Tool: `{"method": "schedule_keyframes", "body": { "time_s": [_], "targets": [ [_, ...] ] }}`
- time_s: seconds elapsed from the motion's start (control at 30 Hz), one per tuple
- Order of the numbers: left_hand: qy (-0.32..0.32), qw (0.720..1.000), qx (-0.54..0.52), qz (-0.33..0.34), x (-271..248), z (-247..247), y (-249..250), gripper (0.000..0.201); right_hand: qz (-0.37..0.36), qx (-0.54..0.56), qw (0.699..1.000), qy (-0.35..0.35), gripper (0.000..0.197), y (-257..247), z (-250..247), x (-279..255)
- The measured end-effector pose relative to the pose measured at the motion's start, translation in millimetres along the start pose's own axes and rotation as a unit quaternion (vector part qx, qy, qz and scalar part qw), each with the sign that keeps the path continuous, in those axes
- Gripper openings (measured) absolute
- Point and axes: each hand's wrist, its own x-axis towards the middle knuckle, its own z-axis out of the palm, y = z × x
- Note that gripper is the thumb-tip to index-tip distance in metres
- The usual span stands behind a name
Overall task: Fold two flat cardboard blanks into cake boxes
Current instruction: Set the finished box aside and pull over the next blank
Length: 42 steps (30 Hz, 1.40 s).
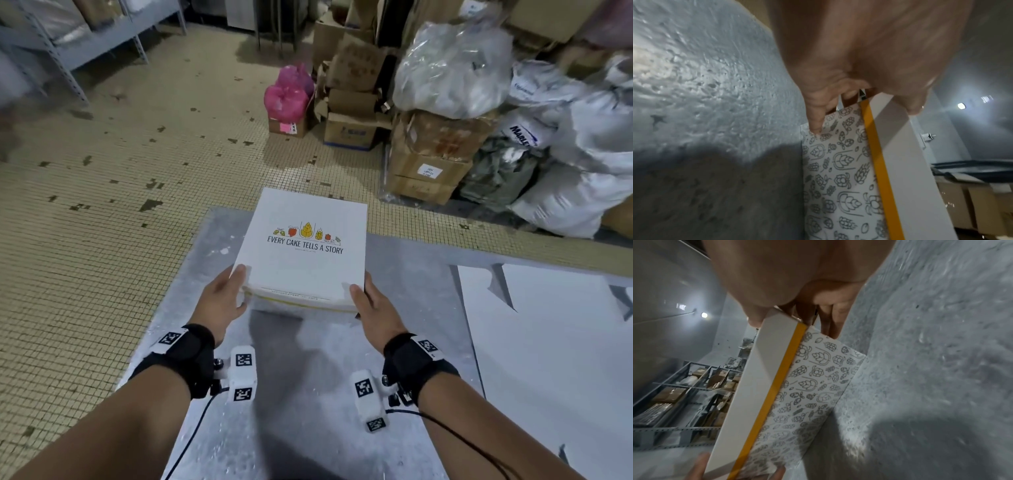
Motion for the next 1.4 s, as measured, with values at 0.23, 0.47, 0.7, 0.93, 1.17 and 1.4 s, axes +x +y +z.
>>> {"method": "schedule_keyframes", "body": {
  "time_s": [0.23,0.47,0.7,0.93,1.17,1.4],
  "targets": [
    [0.02,1.0,0.006,0.006,-3,6,1,0.022,0.022,0.015,1.0,-0.007,0.065,2,-6,-1],
    [0.193,0.971,0.002,0.139,-23,16,25,0.04,0.093,0.196,0.969,0.119,0.098,24,-47,-41],
    [0.221,0.905,0.09,0.353,-62,114,36,0.023,0.12,0.228,0.953,0.162,0.077,65,-118,-105],
    [0.077,0.936,0.15,0.308,-111,264,-18,0.025,0.104,0.089,0.968,0.21,0.029,122,-230,-169],
    [-0.265,0.822,0.462,0.2,-170,376,-117,0.06,0.207,-0.18,0.948,0.159,0.043,190,-314,-236],
    [-0.28,0.762,0.569,0.132,-186,412,-170,0.065,0.211,-0.288,0.932,0.059,0.068,251,-309,-287]
  ]
}}
